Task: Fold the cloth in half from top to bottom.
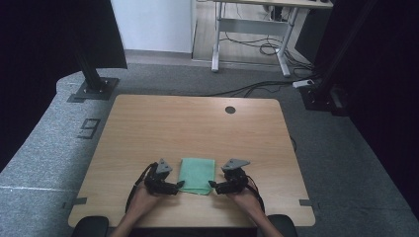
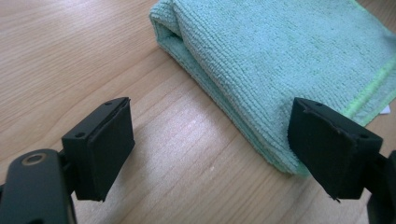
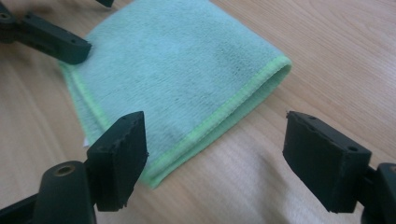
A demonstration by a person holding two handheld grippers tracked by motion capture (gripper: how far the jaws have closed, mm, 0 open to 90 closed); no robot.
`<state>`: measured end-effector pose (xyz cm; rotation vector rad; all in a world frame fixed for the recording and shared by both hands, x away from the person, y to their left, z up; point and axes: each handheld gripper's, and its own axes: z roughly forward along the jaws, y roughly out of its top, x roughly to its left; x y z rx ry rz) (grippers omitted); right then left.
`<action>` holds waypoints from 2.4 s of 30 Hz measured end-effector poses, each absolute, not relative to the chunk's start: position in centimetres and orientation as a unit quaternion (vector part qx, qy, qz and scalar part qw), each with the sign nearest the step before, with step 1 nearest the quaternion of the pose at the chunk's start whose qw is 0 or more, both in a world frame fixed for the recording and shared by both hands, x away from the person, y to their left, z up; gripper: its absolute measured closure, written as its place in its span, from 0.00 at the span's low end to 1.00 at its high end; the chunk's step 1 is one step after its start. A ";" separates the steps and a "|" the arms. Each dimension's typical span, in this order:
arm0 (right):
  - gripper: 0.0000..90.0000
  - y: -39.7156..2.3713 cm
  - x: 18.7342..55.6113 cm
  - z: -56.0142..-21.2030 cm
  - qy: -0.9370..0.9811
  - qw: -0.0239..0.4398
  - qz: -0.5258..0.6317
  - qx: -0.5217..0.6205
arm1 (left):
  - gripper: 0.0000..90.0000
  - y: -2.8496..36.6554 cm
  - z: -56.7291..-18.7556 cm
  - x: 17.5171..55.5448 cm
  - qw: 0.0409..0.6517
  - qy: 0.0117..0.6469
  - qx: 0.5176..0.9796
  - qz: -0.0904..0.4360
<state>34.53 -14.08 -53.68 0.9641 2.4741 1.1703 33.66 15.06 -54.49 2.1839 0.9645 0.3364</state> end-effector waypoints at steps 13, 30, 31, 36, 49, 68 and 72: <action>0.47 -14.0 34.4 -53.2 0.854 0.111 0.389 0.327 | 0.26 14.5 -52.2 33.1 0.373 0.360 0.845 0.131; 0.94 -11.9 32.4 -53.2 0.892 0.094 0.362 0.253 | 0.36 14.6 -52.6 33.4 0.354 0.362 0.853 0.126; 0.94 -12.0 32.3 -53.0 0.890 0.097 0.367 0.253 | 0.36 14.6 -52.8 33.4 0.352 0.362 0.854 0.124; 0.93 -11.9 31.7 -52.4 0.889 0.084 0.373 0.253 | 0.35 14.6 -53.3 33.3 0.343 0.366 0.856 0.120; 0.85 -11.6 32.9 -53.8 0.888 0.100 0.356 0.273 | 0.31 14.8 -53.8 34.1 0.341 0.377 0.853 0.115; 0.71 -12.1 37.3 -54.0 0.871 0.124 0.350 0.321 | 0.21 14.3 -54.1 38.7 0.337 0.385 0.845 0.152; 0.71 -12.3 38.1 -54.0 0.870 0.130 0.345 0.328 | 0.18 14.3 -54.2 39.6 0.336 0.390 0.842 0.162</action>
